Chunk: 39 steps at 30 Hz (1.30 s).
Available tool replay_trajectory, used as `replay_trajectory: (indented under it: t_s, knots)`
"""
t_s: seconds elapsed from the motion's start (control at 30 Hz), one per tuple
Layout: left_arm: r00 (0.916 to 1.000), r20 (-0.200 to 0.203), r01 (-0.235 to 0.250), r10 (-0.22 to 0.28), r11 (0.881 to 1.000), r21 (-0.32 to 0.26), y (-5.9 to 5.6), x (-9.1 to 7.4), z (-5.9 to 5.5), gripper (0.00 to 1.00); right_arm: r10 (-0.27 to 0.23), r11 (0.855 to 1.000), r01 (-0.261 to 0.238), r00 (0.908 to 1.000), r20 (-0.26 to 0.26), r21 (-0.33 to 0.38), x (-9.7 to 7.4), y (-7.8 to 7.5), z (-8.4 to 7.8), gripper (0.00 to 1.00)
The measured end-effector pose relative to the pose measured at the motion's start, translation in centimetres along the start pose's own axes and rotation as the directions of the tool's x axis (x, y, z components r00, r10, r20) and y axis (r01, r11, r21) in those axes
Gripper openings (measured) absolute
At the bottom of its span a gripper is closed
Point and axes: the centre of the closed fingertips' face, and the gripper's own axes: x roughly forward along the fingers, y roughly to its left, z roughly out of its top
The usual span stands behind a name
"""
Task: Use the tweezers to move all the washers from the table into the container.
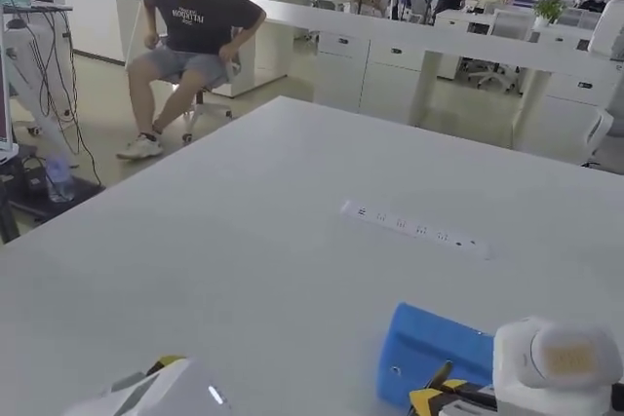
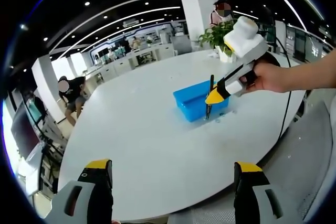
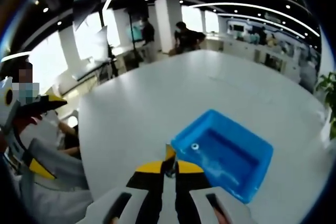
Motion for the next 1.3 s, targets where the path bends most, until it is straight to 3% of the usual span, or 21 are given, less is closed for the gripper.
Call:
replay_trajectory:
  t_s: [0.13,0.37,0.67,0.97,1.3]
  knots:
    - [1.0000,-0.001,0.003,-0.003,1.000,0.006,-0.1,0.0,0.0,0.99,-0.007,1.000,0.007,0.9999,0.014,-0.003,-0.5,-0.2,0.9,0.03]
    - [1.0000,-0.004,-0.002,0.002,1.000,0.007,0.0,-0.1,-0.1,0.99,-0.029,0.996,0.032,0.9991,0.030,-0.082,-1.3,-0.5,2.6,0.03]
    - [0.9998,-0.014,-0.011,0.011,1.000,0.003,0.2,-0.2,-0.4,0.99,-0.047,0.997,0.051,0.9955,0.082,-0.052,-1.6,-1.8,4.6,0.03]
    - [0.9998,-0.017,-0.011,0.011,1.000,0.001,0.2,-0.2,-0.5,0.99,-0.084,0.995,0.088,0.9938,0.073,-0.054,0.3,-3.7,4.4,0.04]
    - [0.9998,-0.021,-0.004,0.003,1.000,-0.004,-0.1,-0.2,-0.5,0.99,-0.095,0.995,0.095,0.9955,0.011,-0.037,3.8,-5.5,2.2,0.04]
